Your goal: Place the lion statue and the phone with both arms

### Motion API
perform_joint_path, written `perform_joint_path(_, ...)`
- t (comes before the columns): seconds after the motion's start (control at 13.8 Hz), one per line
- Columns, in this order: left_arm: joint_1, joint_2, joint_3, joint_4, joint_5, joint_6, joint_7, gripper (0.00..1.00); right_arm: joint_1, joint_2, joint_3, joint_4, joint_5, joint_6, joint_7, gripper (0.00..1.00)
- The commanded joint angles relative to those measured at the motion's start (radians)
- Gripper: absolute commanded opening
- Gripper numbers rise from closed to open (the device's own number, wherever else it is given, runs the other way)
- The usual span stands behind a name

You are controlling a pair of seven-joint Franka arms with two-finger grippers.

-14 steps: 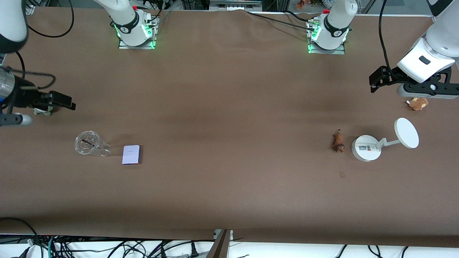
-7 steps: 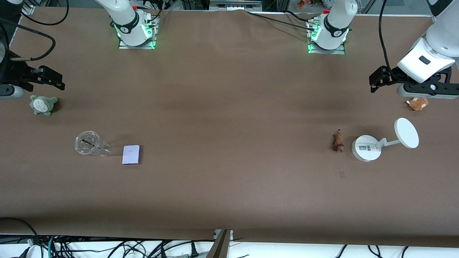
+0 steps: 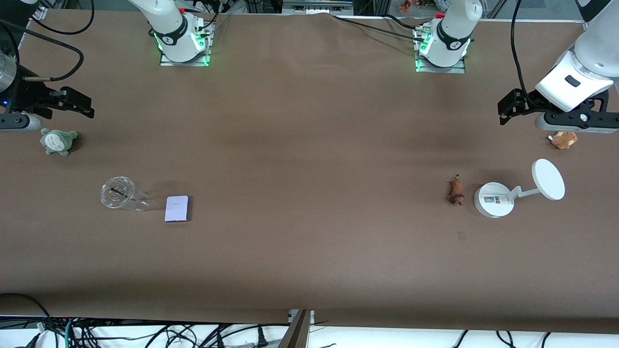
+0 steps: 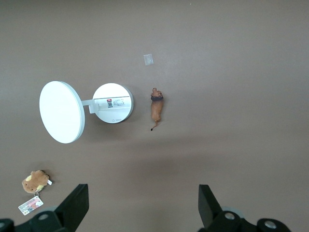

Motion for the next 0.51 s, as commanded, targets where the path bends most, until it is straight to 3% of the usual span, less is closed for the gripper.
perform_joint_path(0.0,0.0,-0.006,0.0,0.015,-0.017,-0.021,0.004,1.0,-0.019,0.02,0.008,0.055,-0.004,-0.041,0.012,1.0)
perform_joint_path(0.43,0.0,-0.006,0.0,0.016,-0.017,-0.041,0.004,1.0,-0.017,0.027,0.008,0.055,-0.004,-0.04,0.012,1.0)
